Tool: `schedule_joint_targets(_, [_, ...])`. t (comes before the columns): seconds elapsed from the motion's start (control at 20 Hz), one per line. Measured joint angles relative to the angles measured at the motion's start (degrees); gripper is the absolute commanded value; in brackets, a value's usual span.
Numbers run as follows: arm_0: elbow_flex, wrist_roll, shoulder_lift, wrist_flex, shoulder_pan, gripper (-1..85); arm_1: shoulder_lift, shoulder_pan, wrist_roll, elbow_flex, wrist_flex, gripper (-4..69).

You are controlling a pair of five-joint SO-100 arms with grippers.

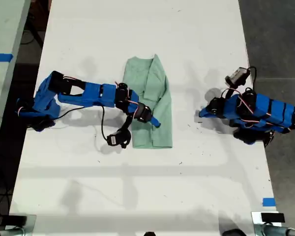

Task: Fold t shirt

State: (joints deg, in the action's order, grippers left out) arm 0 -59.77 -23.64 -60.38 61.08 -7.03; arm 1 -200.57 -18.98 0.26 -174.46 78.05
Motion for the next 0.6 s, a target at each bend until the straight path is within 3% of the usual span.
schedule_joint_targets(0.05, [0.00,-0.35,-1.32,0.62,0.00,15.3,0.00,0.00,0.00,0.00,0.00,-0.4])
schedule_joint_targets(0.1, [0.00,-0.53,-3.69,1.58,0.00,-0.1,0.00,0.00,0.00,0.00,0.00,-0.4])
schedule_joint_targets(0.25, [-1.67,-1.76,-17.93,6.33,-0.44,-0.1,0.00,0.00,0.00,0.00,0.00,-0.4])
schedule_joint_targets(0.35, [-10.02,-1.76,-31.90,5.54,-2.29,-0.1,0.00,0.00,0.00,0.00,0.00,-0.4])
schedule_joint_targets(0.6, [-65.39,0.09,-90.18,-18.02,-11.07,-0.2,0.00,0.00,0.00,0.00,0.00,-0.4])
